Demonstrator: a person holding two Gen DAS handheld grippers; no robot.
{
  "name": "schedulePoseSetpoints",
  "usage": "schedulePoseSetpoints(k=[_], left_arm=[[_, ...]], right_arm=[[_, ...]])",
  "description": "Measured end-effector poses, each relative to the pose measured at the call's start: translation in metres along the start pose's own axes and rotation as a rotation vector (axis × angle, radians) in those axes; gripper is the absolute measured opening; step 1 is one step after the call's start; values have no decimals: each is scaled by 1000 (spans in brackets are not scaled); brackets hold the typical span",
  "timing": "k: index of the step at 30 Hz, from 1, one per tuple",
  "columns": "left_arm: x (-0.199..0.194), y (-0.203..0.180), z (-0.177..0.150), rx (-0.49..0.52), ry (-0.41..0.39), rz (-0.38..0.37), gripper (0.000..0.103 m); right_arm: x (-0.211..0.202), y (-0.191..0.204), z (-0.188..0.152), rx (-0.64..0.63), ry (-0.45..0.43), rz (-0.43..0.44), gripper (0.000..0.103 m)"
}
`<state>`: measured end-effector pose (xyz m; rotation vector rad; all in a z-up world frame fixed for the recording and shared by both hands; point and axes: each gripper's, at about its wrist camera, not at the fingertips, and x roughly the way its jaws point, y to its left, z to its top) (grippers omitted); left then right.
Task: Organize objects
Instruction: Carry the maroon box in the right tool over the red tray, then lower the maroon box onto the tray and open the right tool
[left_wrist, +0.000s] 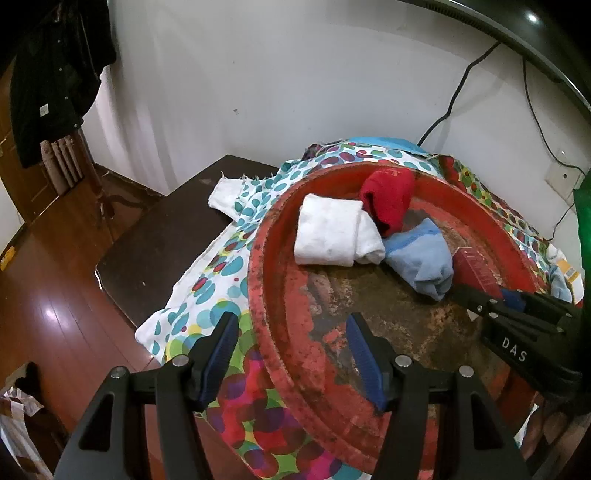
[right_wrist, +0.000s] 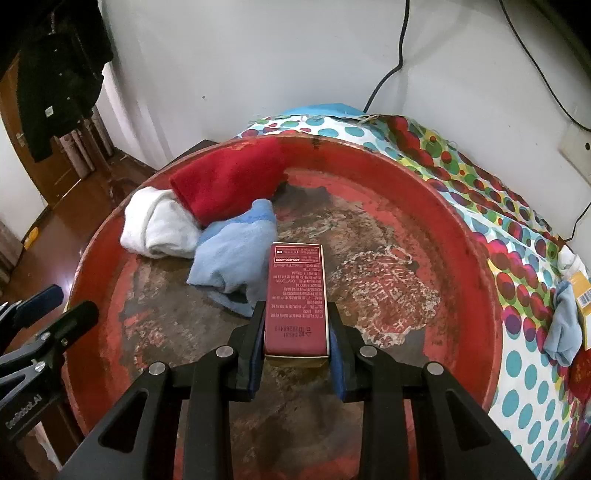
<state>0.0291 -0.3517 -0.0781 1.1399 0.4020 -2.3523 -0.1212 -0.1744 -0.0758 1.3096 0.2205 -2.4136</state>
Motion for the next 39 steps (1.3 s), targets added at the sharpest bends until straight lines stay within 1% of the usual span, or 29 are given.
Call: schedulePoseSetpoints(k=[6,8,10,12,18,23,27,30,35,39], left_arm=[[-2,-4,0,11,-5,1,62],[-2,-4,0,13,-5,0,62],[-2,-5,0,17,-6,1,62],[-3,-7,-1,21,-7,5,62],[-4,-11,-2,37,-13,7,62],[-8,-19,-5,62,-26,20,62],[-11,-30,-7,95,-36,13,62],[-14,-43,-11,151,-56,27,62],[-19,-64,-16,225,-78,9,62],[-23,-78,-22,277,-105,6,62]], right_arm=[[-1,1,-5,-5,-5,0,29],[-3,1,-5,-8,-13,2,32],[-8,2,-4,-14,-27,-6,42],[-13,2,-4,-17,-40,-7,48],[-28,-7,-7,9,-70,-6,50],[-45,-25,-20,40,-93,-13,50],[-62,-52,-38,72,-102,-43,51],[-70,-77,-52,101,-105,-76,52],[-86,-137,-79,194,-105,-142,54],[-107,-197,-110,278,-111,-225,55]])
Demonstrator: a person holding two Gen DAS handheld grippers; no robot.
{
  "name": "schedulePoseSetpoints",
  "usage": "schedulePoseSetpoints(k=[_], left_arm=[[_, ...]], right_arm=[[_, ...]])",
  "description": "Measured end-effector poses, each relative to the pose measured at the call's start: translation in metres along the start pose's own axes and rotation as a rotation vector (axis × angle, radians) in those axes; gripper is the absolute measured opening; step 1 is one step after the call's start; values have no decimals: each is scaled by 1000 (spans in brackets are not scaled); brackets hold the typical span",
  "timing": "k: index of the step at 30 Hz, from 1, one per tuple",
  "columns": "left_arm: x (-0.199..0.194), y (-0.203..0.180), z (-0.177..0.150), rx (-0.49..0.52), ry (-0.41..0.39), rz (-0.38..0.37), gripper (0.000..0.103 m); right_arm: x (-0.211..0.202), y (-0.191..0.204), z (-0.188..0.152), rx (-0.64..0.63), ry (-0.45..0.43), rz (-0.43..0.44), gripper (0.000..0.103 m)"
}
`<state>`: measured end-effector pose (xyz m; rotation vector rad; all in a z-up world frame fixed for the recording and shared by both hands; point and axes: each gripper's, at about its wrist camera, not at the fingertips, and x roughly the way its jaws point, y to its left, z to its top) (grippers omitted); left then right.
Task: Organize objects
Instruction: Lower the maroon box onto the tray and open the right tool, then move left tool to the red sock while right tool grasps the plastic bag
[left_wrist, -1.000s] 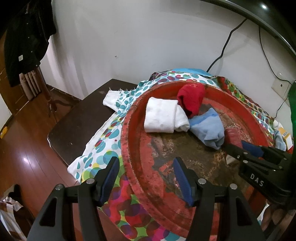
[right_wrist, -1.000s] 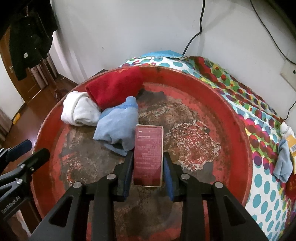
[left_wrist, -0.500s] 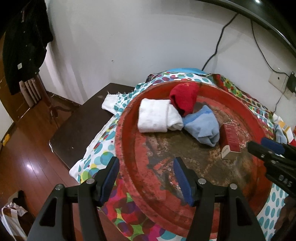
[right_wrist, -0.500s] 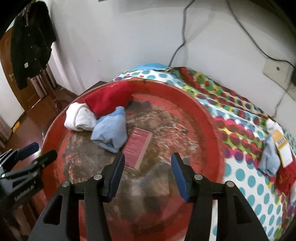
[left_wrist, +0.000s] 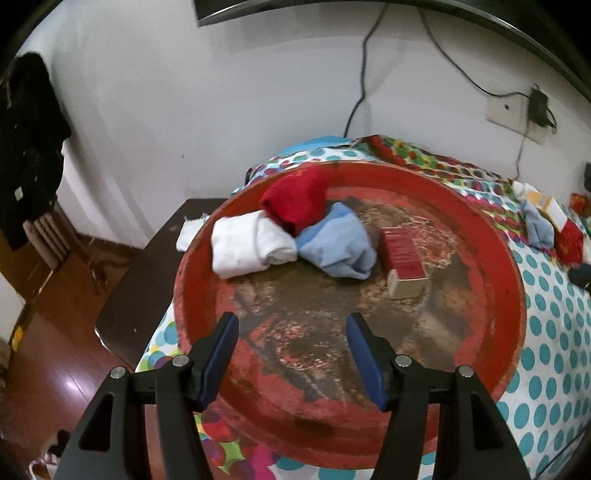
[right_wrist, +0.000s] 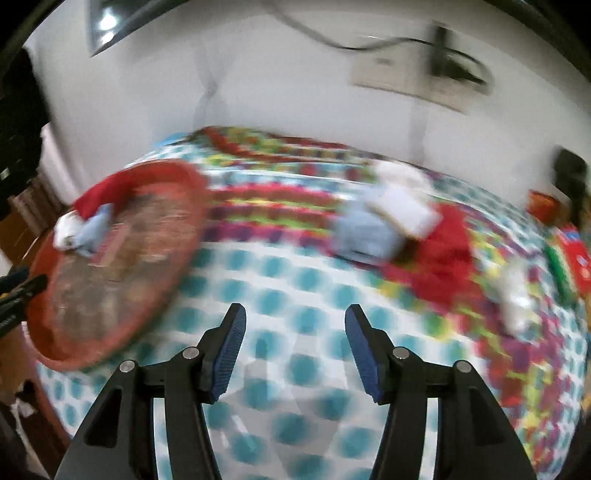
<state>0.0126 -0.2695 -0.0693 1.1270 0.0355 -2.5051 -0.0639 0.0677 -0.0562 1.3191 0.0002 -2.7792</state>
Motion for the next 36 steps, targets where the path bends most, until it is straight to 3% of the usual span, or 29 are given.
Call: schedulePoseSetpoints(k=[6,10,14,16,19,23,24,25,26,30,34,36], left_arm=[[-11,-20,-1,76,-55,-1,62],[-22,-40,0,144,-73,-14,62],[-39,-65,6,171,-94,-116,62],[-48,-80,11,185,-100,-221,62],[-50,-113,25,225,-71,-351,62],[-45,-176,40,301,-44,-425,62],[-41,-190,41,315,-32,-451,62],[-35,-211,45,339,-2,-495,62],[-32,-225,46,355,17,-516,62],[-17,-283,55,407,65,-555,62],[3,-325,65,383,165,-664,62],[19,-343,70,352,221,-668,62]], right_arm=[[-6,-103,-7,165,-33,-98,55],[4,-138,-6,196,-35,-113,55],[21,-151,0,170,-17,-128,57],[29,-154,1,162,-7,-130,58],[43,-153,5,145,9,-106,58],[53,-153,7,133,10,-96,56],[53,-152,8,124,7,-90,50],[53,-152,8,115,8,-82,38],[52,-152,7,108,6,-74,36],[43,-155,-4,101,1,-54,36],[38,-160,-9,102,1,-32,37],[38,-160,-9,106,0,-24,37]])
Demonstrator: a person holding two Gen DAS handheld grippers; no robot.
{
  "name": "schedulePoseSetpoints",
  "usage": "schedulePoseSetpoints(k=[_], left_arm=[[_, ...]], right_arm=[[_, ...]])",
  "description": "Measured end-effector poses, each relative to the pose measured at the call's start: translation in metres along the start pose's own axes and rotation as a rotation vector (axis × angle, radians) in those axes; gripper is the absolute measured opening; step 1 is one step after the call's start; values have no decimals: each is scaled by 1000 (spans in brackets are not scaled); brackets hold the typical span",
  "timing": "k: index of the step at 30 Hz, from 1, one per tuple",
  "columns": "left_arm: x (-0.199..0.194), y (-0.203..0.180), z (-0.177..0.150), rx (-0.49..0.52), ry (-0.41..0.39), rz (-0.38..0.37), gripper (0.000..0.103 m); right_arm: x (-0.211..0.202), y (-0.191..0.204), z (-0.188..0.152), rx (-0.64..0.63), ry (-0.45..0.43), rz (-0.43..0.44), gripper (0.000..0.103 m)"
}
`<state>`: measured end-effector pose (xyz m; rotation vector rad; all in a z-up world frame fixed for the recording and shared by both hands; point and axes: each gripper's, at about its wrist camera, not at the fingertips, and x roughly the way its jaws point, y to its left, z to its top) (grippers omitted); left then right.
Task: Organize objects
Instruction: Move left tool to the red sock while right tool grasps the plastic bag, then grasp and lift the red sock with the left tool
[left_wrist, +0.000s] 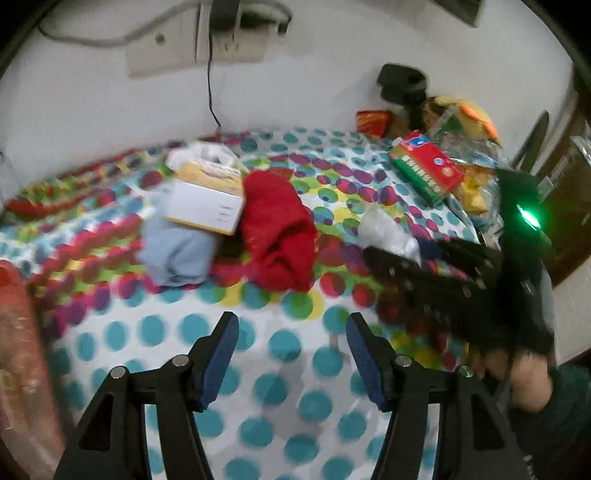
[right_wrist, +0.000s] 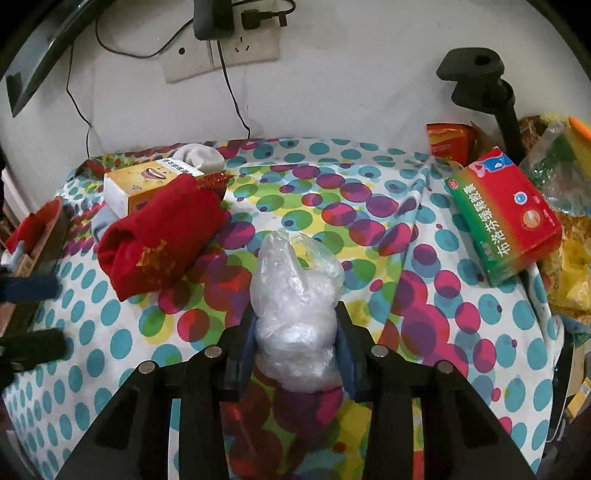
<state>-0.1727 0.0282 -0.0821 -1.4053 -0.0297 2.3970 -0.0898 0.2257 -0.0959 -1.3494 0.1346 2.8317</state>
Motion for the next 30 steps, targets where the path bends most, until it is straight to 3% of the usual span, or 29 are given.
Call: schedulePoseSetpoints(k=[8,10,16,17,18,19,30], left_arm=[[45,2,38,-117,23,20,62],[52,3,46,-125,19,70,62],[52,11,42,-152,-23,90,62],[49,12,39,-143,-38,99,57],[49,12,37,-128,-38,118,38],[48,12,35,-113,-33,118,30],[15,-5,-6,38,-55,155,24]], right_arm=[[2,0,1,1,1,13,41],[2,2,0,-4,2,6,41],[3,7,0,-26,7,-17,44],[3,7,0,-24,7,-16,44],[4,7,1,-23,6,-17,44],[4,8,1,-24,7,-19,44],[5,11,2,-30,10,-34,45]])
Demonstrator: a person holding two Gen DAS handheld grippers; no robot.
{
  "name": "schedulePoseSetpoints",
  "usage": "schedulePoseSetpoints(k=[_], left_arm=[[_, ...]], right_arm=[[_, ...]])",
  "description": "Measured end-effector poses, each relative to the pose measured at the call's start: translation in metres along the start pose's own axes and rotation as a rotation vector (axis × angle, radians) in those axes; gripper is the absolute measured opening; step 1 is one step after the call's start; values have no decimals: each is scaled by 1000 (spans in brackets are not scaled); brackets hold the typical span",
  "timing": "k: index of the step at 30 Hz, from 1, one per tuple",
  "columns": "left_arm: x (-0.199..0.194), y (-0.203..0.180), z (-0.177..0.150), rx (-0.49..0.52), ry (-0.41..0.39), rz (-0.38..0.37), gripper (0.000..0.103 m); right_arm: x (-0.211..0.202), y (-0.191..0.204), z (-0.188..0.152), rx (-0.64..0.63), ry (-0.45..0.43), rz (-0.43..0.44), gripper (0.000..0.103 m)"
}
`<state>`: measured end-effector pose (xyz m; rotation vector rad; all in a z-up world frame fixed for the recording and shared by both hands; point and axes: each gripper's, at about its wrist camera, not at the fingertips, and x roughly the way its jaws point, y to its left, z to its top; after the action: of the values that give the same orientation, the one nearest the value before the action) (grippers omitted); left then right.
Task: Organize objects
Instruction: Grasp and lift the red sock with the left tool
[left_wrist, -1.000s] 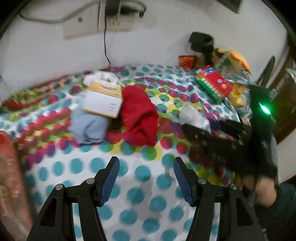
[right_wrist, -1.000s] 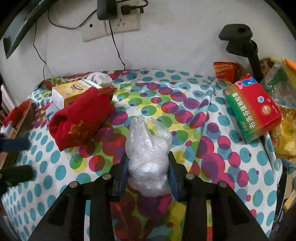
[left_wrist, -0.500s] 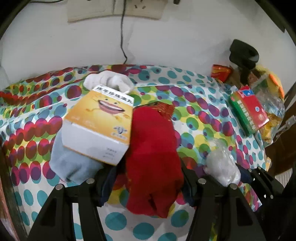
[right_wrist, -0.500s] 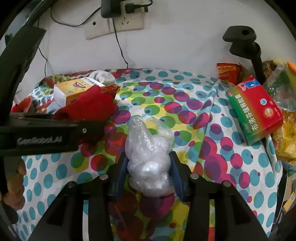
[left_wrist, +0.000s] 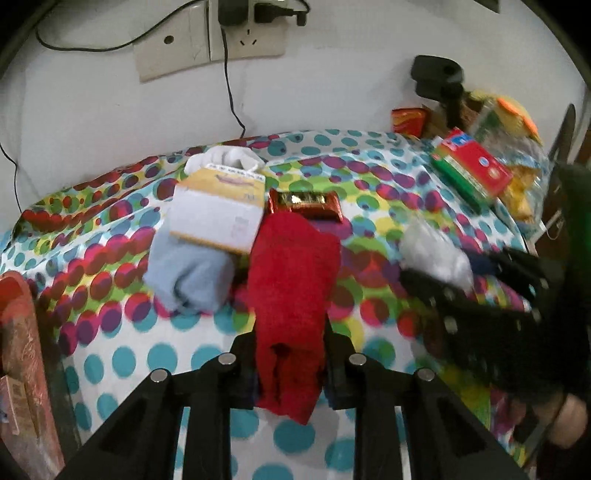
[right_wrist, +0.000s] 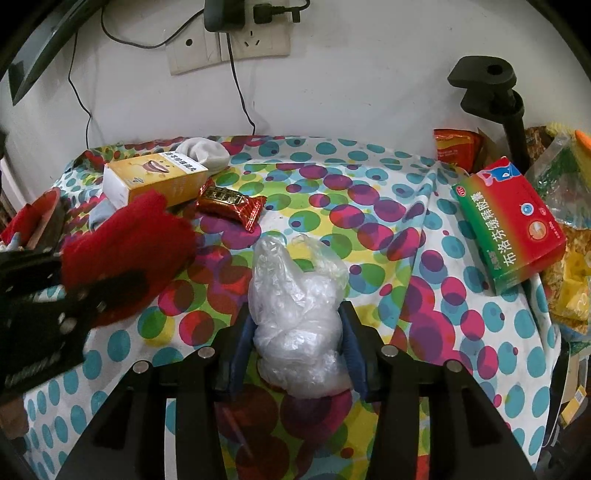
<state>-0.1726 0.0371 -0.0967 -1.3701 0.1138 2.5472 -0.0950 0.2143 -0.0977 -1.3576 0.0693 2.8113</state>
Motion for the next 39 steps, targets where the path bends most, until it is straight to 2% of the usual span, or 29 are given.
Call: schedulePoseSetpoints(k=[10,13,19,30,39], left_arm=[[-44,17,-40,-6,-15,15,24],[-58,23,-48,-6,-21,43,24],[-78,33,-56,-3,-35,79,24],[-105,59,-61,-56,-56,139,24],[-135,100,-68,-125,-80,227,24]], right_arm=[[1,4,-1,-15,4,-16,47],[1,5,0,-14,4,-16,47],[1,5,0,-14,4,-19,47],[0,7,1,-12,4,-20,46],[-1,8,3,-8,5,-24,47]])
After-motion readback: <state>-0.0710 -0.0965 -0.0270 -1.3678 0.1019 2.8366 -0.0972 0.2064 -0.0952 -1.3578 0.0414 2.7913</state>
